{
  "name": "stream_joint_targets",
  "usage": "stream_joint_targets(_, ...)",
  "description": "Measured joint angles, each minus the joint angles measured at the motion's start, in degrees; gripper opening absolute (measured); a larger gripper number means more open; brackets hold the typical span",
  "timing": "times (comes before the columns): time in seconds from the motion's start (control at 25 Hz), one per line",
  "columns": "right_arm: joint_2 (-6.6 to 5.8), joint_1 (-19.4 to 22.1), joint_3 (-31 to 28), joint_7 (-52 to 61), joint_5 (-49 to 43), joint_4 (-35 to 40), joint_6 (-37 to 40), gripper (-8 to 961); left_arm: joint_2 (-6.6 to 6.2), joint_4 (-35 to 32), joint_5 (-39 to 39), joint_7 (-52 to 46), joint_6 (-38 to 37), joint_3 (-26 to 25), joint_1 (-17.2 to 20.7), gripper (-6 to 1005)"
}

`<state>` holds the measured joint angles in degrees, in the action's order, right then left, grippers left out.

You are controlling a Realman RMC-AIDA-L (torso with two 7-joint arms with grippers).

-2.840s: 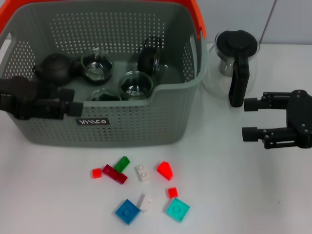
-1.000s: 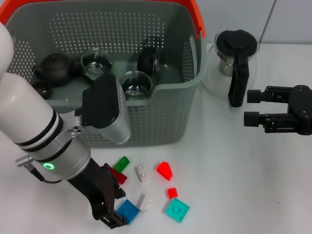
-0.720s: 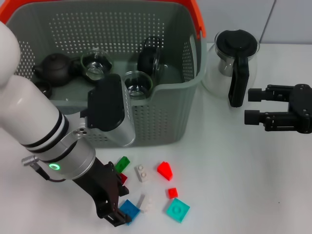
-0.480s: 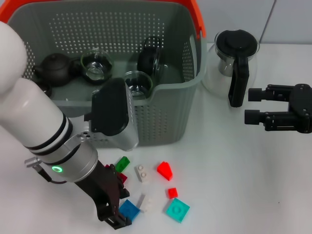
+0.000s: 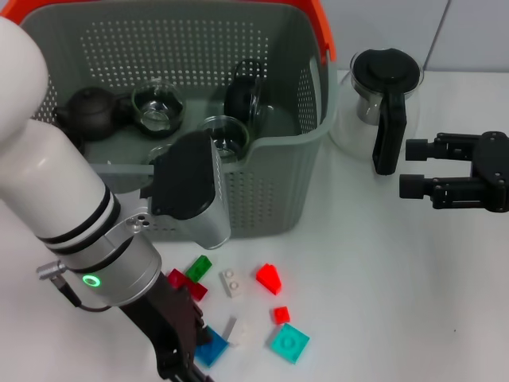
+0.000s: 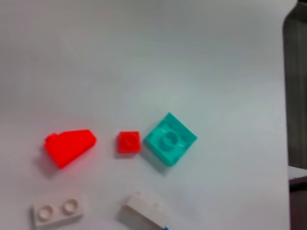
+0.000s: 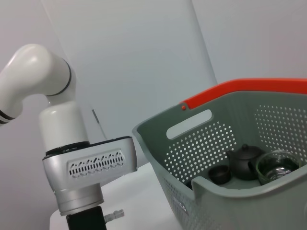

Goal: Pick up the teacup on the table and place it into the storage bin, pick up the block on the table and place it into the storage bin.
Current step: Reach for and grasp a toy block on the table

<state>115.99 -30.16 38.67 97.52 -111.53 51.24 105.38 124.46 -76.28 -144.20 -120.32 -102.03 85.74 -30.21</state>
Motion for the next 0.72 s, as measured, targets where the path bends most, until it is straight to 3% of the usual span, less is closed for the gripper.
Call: stream_joint_targets(0.72,-0.16,0.01,0.0,0.05,0.0,-0.58,-0.45,822,0.17,7.03,2.68,-1.58,-0.79,1.09,-2.56,627)
